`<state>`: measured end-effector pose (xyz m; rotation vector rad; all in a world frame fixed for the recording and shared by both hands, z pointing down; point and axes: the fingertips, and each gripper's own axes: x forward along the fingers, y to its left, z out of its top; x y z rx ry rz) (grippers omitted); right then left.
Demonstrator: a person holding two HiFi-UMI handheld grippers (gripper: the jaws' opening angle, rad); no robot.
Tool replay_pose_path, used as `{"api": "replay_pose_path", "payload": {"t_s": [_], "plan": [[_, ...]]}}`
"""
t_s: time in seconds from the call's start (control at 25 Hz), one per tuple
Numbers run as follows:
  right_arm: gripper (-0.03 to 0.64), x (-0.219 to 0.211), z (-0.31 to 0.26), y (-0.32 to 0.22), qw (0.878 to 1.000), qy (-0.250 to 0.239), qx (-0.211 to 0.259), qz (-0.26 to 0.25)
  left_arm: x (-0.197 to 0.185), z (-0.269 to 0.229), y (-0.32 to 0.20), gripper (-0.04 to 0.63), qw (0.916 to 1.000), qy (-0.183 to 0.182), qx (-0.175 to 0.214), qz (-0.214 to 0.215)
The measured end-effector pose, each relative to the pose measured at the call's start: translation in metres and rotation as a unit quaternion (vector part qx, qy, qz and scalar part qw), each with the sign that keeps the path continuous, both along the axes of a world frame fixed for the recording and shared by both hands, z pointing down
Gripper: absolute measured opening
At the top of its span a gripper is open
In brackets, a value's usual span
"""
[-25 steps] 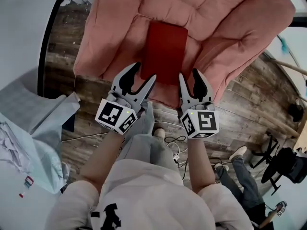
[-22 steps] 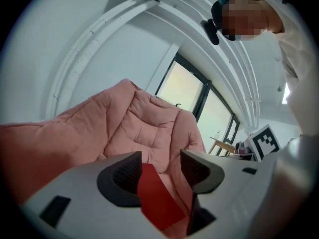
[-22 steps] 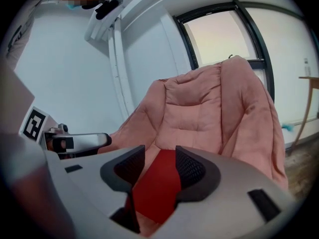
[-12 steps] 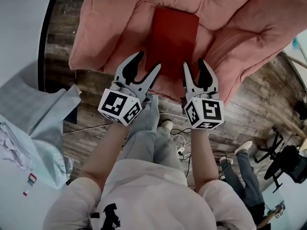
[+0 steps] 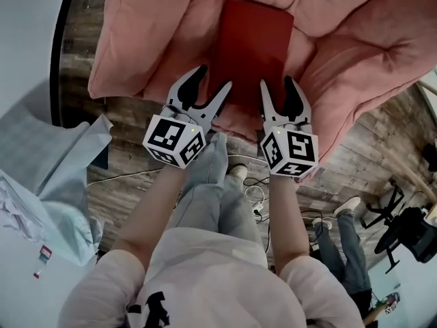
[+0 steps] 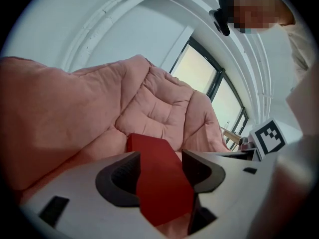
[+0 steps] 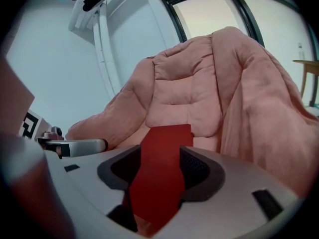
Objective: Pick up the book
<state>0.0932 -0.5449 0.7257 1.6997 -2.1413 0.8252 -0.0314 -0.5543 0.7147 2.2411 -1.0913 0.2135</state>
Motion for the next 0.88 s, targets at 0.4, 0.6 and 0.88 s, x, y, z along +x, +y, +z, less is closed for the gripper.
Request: {"api": "replay_pose_path", "payload": {"t_s": [0.4,0.6,0.88], "plan": [[0.265,0.001,0.03,-0.004,0.999,0.004,-0.04,0.014,0.003,0.039,-0.001,0.262,0.9986,-0.031,-0.042,0.008],[0.278,0.002,0.044,-0.005,0.998,0.004,-0.059,0.022,0.005,0.055,-0.004,0.276,0.9977,-0.034,-0.059,0.007],[0.313,0.003,0.058,-0.006,0.996,0.01,-0.082,0.027,0.008,0.069,-0.008,0.293,0.9962,-0.029,-0.082,0.002]]}}
